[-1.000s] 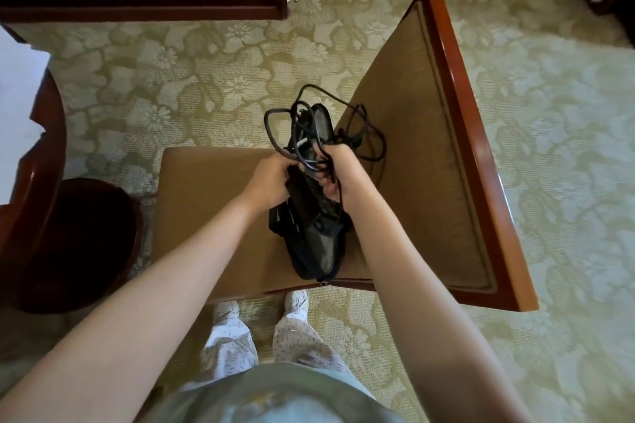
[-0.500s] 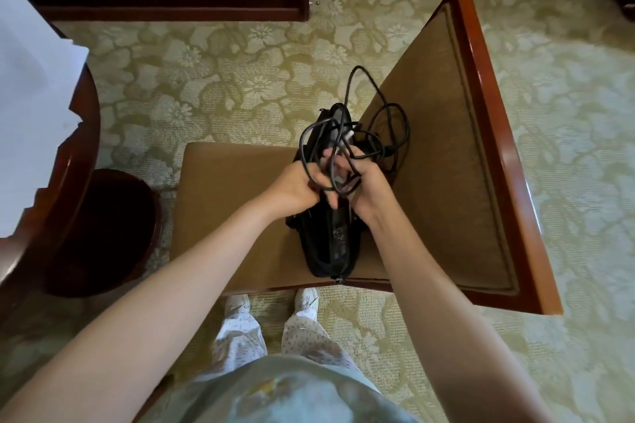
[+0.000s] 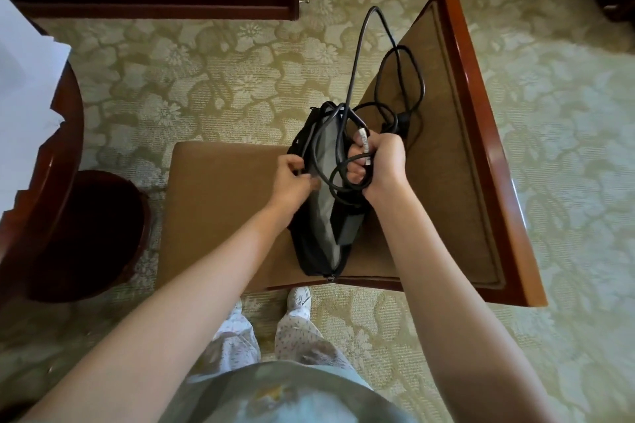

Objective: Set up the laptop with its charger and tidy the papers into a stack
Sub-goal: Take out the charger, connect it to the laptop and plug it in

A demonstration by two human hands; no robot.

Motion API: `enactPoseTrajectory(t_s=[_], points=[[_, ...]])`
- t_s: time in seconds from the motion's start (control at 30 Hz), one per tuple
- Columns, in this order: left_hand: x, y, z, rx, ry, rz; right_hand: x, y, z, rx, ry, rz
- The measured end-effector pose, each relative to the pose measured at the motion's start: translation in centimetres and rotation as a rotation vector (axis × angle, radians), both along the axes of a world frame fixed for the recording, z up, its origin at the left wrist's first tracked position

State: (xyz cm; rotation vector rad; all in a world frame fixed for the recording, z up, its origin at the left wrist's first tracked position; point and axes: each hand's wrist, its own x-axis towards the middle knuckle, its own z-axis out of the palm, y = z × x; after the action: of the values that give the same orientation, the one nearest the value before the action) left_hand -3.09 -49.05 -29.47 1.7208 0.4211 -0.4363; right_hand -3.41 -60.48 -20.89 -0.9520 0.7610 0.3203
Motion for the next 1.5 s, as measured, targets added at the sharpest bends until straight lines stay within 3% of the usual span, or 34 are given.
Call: enactPoseTrajectory(t_s=[0.07, 0.2, 0.33, 0.5, 0.77, 0.87, 1.0, 1.13, 1.27, 1.33, 1.43, 1.5], points=[[1.1, 0.1, -0.6, 0.132, -0.047, -0.057, -0.3, -0.1, 0.6, 0.049, -0.039, 0.016], [3.0, 0.7, -1.8, 0.088, 0.069, -0.085, -1.0, -0.4, 1.7, 0.128, -0.115, 0.046], [3.6, 1.6, -1.8, 0.257, 0.041, -0.244, -1.0, -0.9, 2.5, 0.129, -0.123, 0.064], [4.6, 2.2, 0.9, 0.066, 0.098, -0.086, 0.0, -1.4, 1.6, 0.002, -0.02, 0.038], [4.9, 1.9, 6.9, -0.38, 0.038, -0.23, 0.7, -0.6, 0.4, -0.011, -0.076, -0.034], [5.0, 1.5, 8.1, -0.458, 0.016, -0.232, 0.8, -0.2, 0.1, -0.066, -0.089, -0.02], [5.1, 1.4, 8.4, -0.601, 0.016, -0.186, 0.6, 0.1, 0.3, -0.163, -0.07, 0.053], [4.9, 2.0, 7.4, -0.601, -0.01, -0.24, 0.9, 0.1, 1.0, -0.298, 0.03, 0.157], [3.6, 3.9, 3.2, -0.825, 0.189, -0.407, 1.2, -0.2, 2.2, -0.259, 0.05, 0.196], [2.2, 3.6, 1.1, -0.601, 0.306, -0.485, 1.1, -0.6, 2.3, -0.165, -0.039, 0.16], [0.7, 2.4, -0.9, 0.158, 0.334, -0.992, 1.3, -1.2, 2.4, -0.098, -0.102, 0.108], [0.2, 1.6, -1.5, 0.339, 0.268, -1.07, 1.5, -1.2, 3.1, -0.095, -0.106, 0.075]])
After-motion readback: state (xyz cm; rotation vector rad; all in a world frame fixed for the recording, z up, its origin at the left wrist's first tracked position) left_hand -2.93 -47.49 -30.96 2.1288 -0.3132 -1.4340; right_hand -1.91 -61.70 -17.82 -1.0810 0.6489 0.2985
